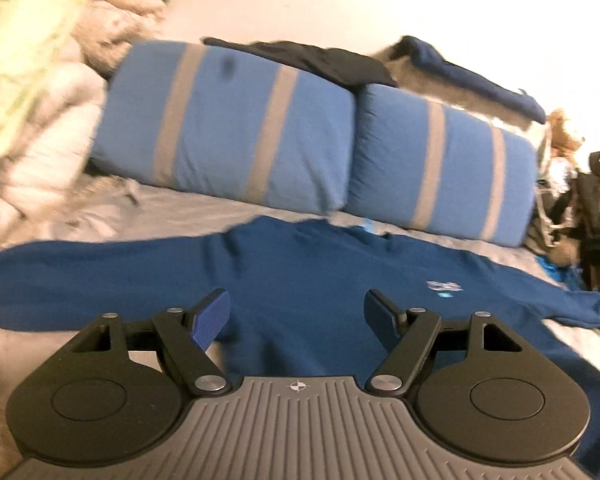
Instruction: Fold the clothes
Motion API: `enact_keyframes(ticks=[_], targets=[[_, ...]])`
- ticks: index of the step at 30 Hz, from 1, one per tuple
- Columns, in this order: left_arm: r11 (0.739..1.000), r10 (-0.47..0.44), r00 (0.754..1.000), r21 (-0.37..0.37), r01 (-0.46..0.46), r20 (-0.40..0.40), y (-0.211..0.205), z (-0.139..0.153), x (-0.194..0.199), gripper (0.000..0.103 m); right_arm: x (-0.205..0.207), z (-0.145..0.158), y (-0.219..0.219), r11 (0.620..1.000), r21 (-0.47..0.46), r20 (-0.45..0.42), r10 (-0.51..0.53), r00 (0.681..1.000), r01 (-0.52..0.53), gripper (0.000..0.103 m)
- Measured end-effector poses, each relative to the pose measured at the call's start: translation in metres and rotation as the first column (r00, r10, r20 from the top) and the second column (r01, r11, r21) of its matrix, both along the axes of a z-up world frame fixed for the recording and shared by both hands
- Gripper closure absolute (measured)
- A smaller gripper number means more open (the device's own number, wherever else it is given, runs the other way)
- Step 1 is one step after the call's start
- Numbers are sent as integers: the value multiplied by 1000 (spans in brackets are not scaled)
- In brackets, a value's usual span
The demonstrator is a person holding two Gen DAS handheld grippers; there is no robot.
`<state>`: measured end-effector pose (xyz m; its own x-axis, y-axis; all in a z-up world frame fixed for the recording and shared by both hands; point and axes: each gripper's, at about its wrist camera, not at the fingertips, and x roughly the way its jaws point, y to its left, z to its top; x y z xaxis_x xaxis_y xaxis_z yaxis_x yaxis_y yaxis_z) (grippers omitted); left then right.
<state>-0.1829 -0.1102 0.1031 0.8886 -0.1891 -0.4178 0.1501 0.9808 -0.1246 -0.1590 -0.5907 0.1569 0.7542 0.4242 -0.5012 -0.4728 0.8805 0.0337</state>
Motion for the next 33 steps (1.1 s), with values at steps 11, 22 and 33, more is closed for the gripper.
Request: enact_keyframes(ticks=[11, 22, 33], targets=[[942, 326, 945, 66, -328, 40, 103, 1, -16, 29, -2, -41, 59, 991, 54, -104, 126, 987, -121, 0], [772, 629, 773, -48, -634, -85, 247, -17, -13, 29, -3, -69, 79, 989, 62, -166, 144, 975, -136, 0], [544, 666, 689, -445, -711, -286, 339, -68, -18, 31, 1, -78, 79, 992, 59, -209, 122, 970, -112, 0]])
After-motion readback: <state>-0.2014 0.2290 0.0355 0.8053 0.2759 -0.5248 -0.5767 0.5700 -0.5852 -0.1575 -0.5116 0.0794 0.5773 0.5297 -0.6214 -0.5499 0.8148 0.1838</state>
